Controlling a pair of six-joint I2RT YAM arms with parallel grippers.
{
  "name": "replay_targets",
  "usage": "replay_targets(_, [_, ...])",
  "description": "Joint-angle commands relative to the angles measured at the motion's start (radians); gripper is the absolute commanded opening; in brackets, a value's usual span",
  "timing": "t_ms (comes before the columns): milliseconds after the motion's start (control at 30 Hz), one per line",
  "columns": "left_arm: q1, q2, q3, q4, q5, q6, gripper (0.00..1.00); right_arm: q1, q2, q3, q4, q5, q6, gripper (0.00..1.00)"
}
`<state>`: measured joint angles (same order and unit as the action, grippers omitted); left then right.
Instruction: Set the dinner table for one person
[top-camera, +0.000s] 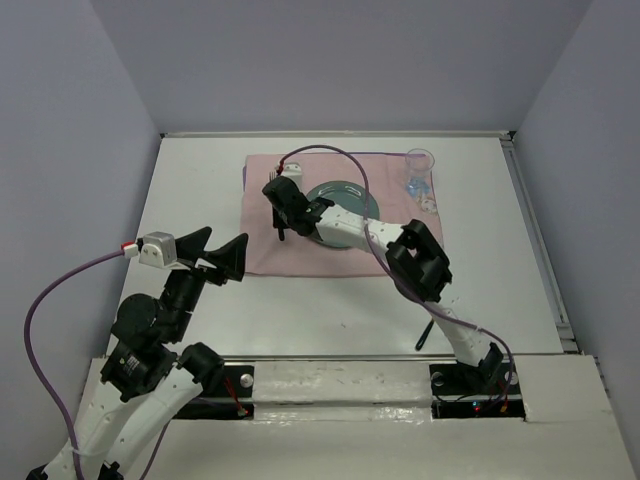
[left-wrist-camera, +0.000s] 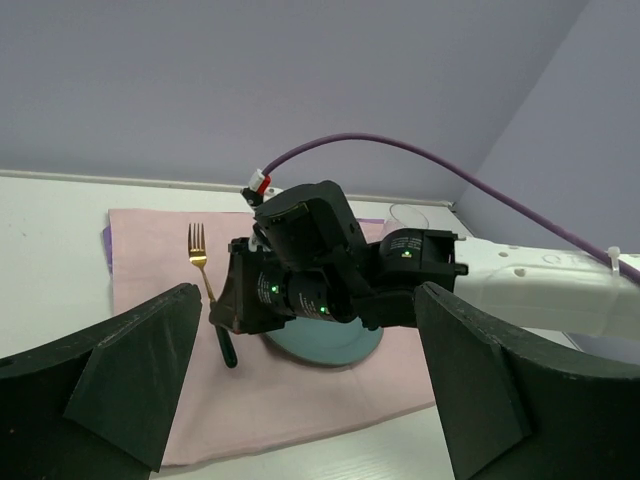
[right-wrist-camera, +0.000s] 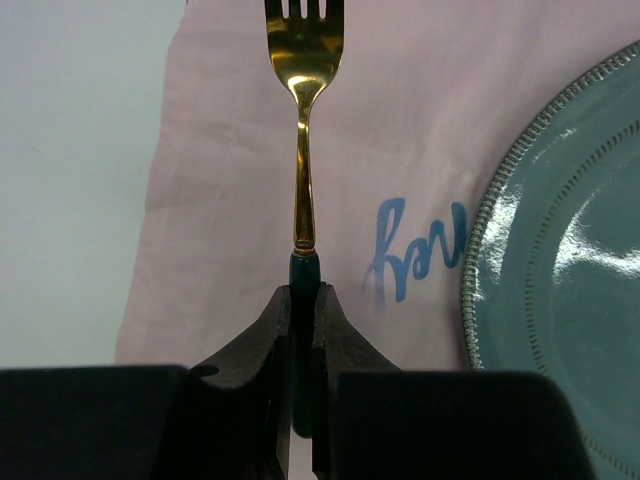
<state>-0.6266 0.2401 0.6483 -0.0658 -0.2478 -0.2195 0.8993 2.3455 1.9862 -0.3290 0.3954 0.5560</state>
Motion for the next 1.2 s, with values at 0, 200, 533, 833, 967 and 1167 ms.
replay_targets(0, [-0.002, 0.014, 0.036, 0.035, -0.007, 0.002, 0.99, -0.016, 0.031, 0.059, 0.008, -0.043, 0.042, 0.0])
replay_targets(200, [-0.002, 0.019, 0.034, 0.038, 0.004, 0.003, 0.99, -0.025, 0.052, 0.042, 0.001, -0.043, 0.102, 0.0])
replay_targets(533, [-0.001, 0.031, 0.031, 0.046, 0.012, 0.002, 0.99, -0.025, 0.077, 0.008, -0.013, -0.026, 0.194, 0.1])
replay_targets(833, [-0.002, 0.039, 0.03, 0.049, 0.016, 0.002, 0.99, -0.025, 0.071, 0.016, -0.016, -0.027, 0.199, 0.32])
replay_targets(967, [-0.001, 0.041, 0.03, 0.05, 0.021, 0.0, 0.99, -0.025, 0.026, 0.019, -0.016, -0.047, 0.171, 0.33])
replay_targets(1167, [-0.001, 0.034, 0.03, 0.05, 0.024, 0.002, 0.99, -0.014, -0.119, -0.035, 0.004, -0.049, 0.107, 0.41])
